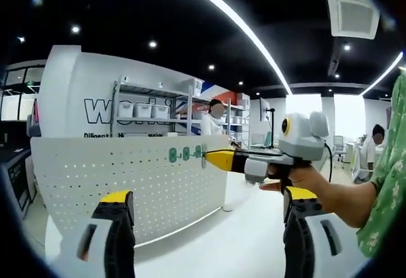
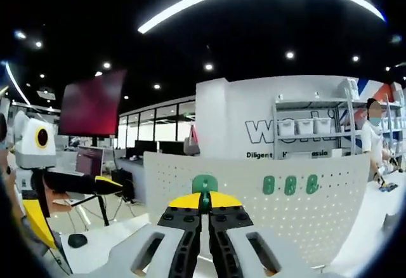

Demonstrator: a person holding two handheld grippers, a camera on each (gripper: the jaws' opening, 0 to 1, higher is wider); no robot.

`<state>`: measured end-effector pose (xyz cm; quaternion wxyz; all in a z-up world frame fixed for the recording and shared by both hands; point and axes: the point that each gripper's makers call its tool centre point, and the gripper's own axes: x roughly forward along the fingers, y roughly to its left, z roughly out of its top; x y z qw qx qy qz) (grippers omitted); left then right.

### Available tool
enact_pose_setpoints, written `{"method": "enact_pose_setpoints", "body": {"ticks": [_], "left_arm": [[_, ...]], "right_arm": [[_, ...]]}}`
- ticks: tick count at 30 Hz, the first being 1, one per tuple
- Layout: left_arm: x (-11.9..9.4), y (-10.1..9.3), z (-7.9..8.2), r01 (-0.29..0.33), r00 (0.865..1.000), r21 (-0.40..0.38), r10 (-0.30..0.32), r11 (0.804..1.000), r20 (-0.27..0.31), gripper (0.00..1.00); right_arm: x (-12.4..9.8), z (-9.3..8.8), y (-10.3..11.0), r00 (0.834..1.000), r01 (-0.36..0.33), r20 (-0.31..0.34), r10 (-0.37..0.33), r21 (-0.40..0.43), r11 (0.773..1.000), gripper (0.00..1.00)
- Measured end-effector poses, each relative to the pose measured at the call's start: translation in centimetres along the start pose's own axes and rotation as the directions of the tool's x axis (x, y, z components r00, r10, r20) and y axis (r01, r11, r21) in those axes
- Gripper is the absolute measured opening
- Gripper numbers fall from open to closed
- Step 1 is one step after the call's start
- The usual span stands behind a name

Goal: Insert the hook assembly into the mounting plate slot until the hook locks in place.

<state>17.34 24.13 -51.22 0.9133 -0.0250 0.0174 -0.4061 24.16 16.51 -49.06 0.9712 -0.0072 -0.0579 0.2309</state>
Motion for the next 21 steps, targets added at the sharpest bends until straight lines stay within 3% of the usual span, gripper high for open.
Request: {"method": "enact_pose_setpoints", "body": {"ticks": [21], "left_arm": [[-0.6,1.0,-0.1,-0.006,1.000,0.011,0.006,1.000,-0.024,0.98]], "right_arm": [[3.4,-0.3,-2.7,0.993,0.119,-0.009,-0.119,-0.052,0.992,0.01]]}}
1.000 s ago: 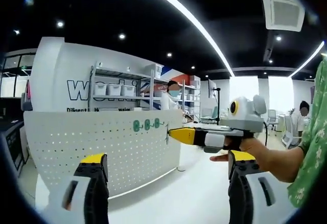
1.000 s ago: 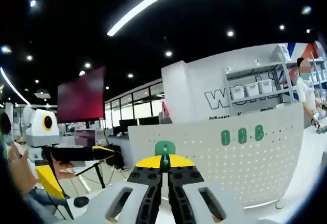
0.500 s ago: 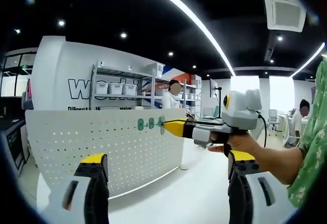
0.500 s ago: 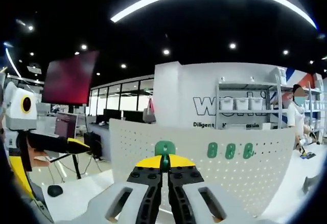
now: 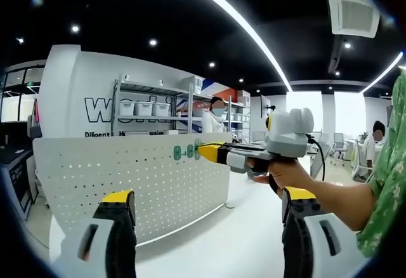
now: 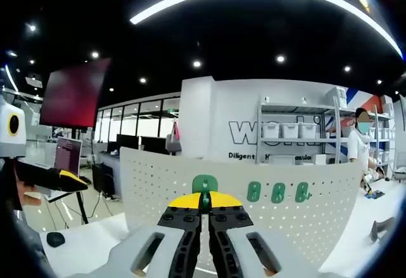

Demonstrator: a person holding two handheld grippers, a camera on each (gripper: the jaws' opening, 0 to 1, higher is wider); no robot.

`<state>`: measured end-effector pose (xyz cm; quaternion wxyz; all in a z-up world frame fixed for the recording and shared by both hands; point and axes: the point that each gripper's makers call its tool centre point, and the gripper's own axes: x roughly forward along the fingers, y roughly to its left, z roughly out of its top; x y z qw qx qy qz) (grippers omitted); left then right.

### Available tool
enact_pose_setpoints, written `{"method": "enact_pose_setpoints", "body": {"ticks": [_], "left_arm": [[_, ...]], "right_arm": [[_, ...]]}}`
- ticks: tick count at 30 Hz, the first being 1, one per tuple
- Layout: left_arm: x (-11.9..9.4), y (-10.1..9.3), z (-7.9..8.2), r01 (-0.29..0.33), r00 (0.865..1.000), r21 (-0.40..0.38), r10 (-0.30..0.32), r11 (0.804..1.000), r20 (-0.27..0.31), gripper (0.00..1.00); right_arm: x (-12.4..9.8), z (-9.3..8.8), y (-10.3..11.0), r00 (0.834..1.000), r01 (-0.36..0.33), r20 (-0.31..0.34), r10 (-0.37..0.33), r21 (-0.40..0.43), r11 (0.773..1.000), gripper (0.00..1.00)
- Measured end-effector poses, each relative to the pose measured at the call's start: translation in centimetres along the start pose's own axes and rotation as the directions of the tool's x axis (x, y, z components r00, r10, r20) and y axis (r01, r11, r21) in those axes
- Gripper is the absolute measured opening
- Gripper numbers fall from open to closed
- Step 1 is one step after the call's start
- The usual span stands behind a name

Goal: Insert the hook assembly into the mounting plate slot until the hook locks in place.

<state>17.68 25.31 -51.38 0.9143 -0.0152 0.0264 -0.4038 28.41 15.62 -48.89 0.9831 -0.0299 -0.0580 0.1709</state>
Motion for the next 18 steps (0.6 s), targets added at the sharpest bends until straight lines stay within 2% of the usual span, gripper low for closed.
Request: {"method": "enact_pose_setpoints", "body": {"ticks": [10,18], "left_arm": [[-1.0,1.3,-0.5,-0.011,1.000,0.001,0.011,1.000,-0.015,0.98],[-0.8,2.0,-0.3,-0.009,1.000,-0.002,0.009,1.000,-0.004,0.97]], "right_arm": [[3.7,0.1,-1.4,0.999,0.052,0.010,-0.052,-0.014,0.999,0.01],[5.8,-0.2,-2.4,0.994,0.106,0.021,-0.105,-0.068,0.992,0.01]]}}
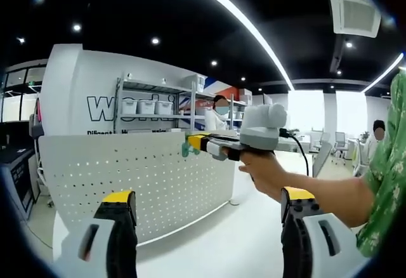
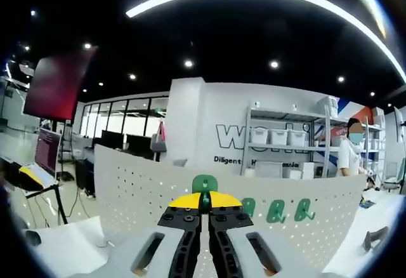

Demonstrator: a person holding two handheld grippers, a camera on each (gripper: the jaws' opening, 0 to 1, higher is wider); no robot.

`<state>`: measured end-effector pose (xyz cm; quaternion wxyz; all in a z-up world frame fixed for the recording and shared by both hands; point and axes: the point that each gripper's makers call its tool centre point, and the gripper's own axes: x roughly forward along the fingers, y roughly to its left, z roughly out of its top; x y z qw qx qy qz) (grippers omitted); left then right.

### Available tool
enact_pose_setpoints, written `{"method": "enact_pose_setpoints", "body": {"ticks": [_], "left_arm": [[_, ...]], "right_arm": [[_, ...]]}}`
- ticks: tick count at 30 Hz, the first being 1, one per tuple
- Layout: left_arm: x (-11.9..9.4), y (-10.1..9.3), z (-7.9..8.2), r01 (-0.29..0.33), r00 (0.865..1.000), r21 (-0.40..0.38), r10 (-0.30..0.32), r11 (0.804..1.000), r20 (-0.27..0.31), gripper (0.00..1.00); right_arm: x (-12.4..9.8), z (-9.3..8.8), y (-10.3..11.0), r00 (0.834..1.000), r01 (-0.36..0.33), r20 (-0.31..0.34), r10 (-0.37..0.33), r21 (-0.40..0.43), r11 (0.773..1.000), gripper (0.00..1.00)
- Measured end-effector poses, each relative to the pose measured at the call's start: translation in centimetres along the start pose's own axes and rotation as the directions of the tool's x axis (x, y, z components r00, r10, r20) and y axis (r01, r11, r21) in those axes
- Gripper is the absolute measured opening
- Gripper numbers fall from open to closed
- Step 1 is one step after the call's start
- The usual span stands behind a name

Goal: Insert the hook assembly into the mounting plate slot until the hook locks in place.

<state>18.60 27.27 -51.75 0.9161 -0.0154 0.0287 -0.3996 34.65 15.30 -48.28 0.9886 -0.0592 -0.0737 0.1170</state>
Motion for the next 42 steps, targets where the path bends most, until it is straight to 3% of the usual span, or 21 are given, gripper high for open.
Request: {"method": "enact_pose_setpoints", "body": {"ticks": [15,30,42], "left_arm": [[0.1,1.1,-0.6,-0.004,1.000,-0.010,0.004,1.000,-0.014,0.96],[0.5,1.9,-1.2,-0.004,1.000,-0.025,0.003,1.000,-0.023,0.95],[0.7,2.4,-1.8,-0.002,0.999,-0.037,0.000,0.999,-0.032,0.95]], "right_arm": [[3.3,-2.1,-0.8,0.999,0.041,-0.024,-0.040,0.037,0.998,0.01],[4.5,-3.6,-1.0,0.997,0.074,-0.035,-0.072,0.043,0.996,0.01],[5.2,-3.7,-1.1,0.996,0.081,-0.024,-0.081,0.040,0.996,0.01]]}}
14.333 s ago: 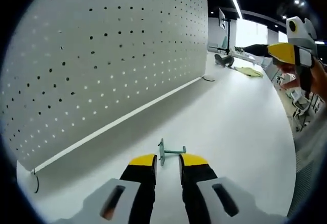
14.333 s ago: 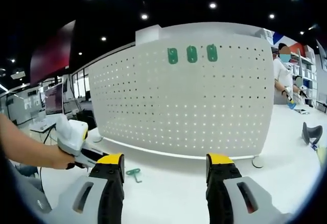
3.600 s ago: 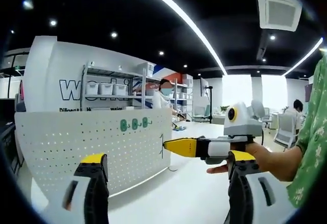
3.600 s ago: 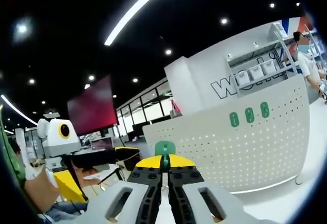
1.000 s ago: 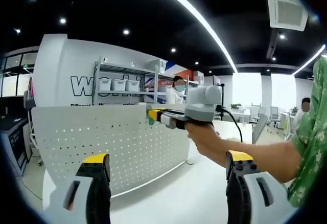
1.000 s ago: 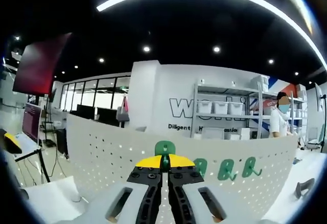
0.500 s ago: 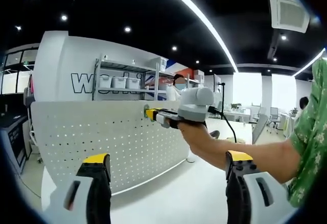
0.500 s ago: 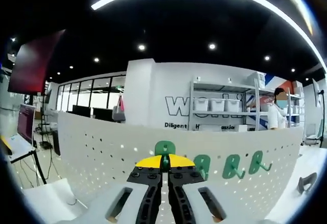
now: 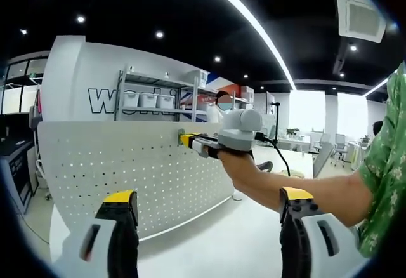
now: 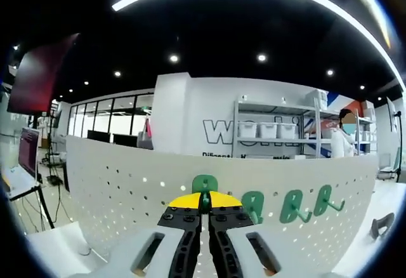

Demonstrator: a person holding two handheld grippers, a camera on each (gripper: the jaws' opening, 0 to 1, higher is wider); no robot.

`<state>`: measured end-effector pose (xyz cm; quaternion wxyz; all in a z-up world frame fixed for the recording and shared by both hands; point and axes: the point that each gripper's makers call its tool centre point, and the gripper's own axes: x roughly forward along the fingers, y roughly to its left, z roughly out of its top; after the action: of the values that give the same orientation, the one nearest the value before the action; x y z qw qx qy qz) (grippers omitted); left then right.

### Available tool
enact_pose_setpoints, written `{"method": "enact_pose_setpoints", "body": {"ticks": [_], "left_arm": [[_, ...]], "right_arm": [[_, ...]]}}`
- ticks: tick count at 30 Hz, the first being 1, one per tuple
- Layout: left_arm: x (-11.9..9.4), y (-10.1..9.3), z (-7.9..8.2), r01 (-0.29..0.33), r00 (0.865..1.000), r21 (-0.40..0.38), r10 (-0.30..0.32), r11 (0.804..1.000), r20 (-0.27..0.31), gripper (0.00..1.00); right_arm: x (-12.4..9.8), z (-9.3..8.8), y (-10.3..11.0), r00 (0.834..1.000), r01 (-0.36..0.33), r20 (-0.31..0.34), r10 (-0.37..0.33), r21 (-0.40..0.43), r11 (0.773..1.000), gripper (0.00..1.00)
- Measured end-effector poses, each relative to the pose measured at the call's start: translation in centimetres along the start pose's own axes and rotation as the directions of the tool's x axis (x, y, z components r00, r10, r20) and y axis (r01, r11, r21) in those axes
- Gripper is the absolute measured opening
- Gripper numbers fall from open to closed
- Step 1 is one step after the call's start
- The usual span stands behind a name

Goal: Insert the hook assembly into the mounting plate slot until the hook locks in place.

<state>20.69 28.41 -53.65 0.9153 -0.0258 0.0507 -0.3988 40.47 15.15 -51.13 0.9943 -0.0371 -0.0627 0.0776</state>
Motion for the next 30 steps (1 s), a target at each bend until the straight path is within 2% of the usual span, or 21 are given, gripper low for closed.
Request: {"method": "enact_pose_setpoints", "body": {"ticks": [30], "left_arm": [[0.3,0.6,-0.3,0.004,1.000,-0.005,-0.004,1.000,-0.006,0.92]], "right_arm": [[1.0,-0.7,-0.5,1.000,0.000,0.002,0.000,-0.009,1.000,0.01]]}}
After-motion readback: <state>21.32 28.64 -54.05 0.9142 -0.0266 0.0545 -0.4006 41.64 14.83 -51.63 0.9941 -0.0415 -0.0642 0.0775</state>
